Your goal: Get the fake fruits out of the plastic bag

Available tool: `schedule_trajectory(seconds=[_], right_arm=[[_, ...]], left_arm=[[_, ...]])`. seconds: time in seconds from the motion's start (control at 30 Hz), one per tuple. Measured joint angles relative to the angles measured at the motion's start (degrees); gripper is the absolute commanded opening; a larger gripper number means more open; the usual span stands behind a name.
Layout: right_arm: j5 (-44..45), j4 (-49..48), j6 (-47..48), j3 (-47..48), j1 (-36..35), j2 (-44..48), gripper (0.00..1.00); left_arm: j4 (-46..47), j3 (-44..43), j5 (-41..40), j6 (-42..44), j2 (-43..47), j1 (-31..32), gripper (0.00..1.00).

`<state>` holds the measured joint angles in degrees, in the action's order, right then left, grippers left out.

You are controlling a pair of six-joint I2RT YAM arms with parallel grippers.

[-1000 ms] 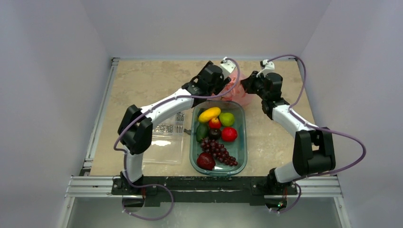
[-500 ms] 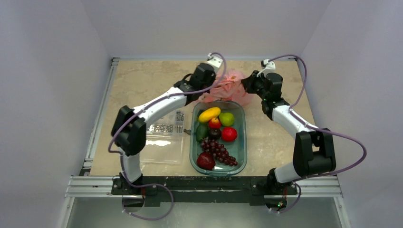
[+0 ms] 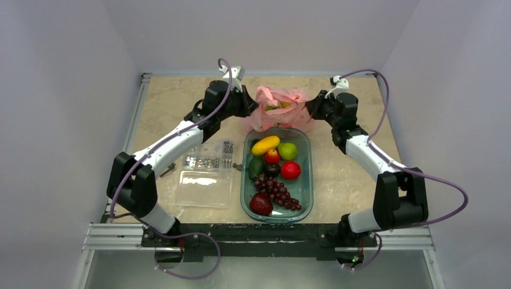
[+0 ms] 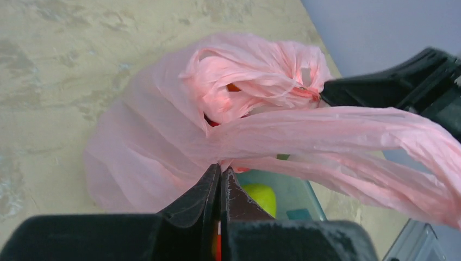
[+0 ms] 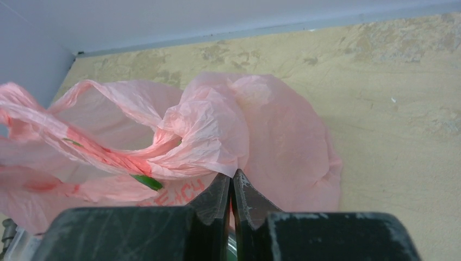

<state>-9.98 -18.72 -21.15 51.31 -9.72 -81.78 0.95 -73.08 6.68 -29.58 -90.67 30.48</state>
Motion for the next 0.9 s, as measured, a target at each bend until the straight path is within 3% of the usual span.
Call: schedule_trajectory(seconds=[0.17,0.33,0.5,0.6,0.9], right_arm=[[1.5,8.1,2.8,4.0,-2.2,-0.1,0.22],[7.6,16.8,8.5,10.7,-7.1,0.1,0.55],[14.0,24.5,16.1,13.8,-14.1,1.9,0.73],[16.3,28.2,20.7,15.5,-15.5,3.1,0.8],[26.3,32.0,30.8,21.8,-23.3,0.3,0.81]], left_arm=[[-0.1,5.4,4.7,0.7,0.4,0.3,0.0],[-0.7,8.0,6.6,2.8,1.0,0.3,0.0],[-2.3,7.4,8.1,3.7,2.1,0.2,0.0],[-3.2,6.0,9.1,3.4,2.1,-0.3,0.0],[-3.5,5.7,13.4,1.7,0.9,-2.3,0.0]])
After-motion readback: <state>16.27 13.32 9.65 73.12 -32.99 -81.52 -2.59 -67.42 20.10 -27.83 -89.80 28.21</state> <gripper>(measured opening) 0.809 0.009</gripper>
